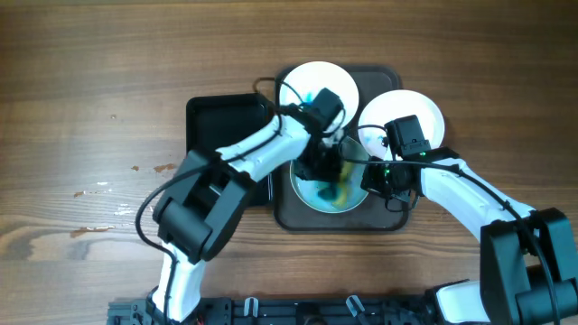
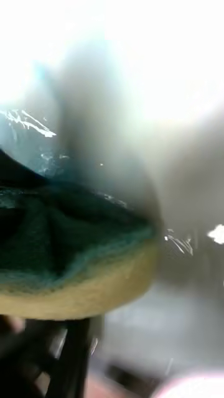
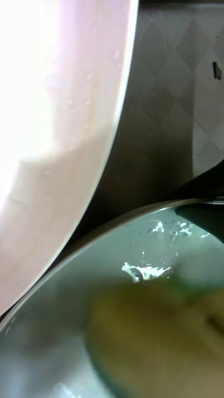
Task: Clean dirty plates on tray and stack at the side
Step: 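Scrub the tilted plate's surface with the sponge in left gripper, then return the sponge to the black tray with left gripper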
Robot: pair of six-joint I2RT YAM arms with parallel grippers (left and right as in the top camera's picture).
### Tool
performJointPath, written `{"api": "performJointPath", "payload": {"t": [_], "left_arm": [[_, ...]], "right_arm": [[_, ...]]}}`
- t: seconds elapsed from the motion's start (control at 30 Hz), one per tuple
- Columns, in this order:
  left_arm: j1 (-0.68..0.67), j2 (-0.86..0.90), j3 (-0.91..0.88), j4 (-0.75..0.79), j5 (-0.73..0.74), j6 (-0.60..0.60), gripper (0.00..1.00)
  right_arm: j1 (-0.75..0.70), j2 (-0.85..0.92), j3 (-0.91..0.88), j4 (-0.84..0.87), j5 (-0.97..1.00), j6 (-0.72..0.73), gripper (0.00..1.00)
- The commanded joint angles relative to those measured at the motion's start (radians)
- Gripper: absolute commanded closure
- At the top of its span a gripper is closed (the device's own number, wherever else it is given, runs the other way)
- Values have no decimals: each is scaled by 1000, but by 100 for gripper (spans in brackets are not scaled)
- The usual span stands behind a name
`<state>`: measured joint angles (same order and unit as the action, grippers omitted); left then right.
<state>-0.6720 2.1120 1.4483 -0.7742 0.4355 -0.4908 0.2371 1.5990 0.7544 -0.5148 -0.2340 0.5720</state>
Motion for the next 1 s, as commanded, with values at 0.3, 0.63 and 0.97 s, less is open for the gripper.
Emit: {"api": "performJointPath", "payload": {"t": [0.3,0.63,0.97], "left_arm": [[100,-196,-21,-114,-394,-45,96],[341,-405,-21,-235,-164,43,96],[422,-300,-297,-51,-516,64,90]], "right_arm": [[-2,37,-27,-7,95,6,96],[-2,37,-27,-17,96,-20,96],[-2,37,-27,-16,96,-23,96]]}}
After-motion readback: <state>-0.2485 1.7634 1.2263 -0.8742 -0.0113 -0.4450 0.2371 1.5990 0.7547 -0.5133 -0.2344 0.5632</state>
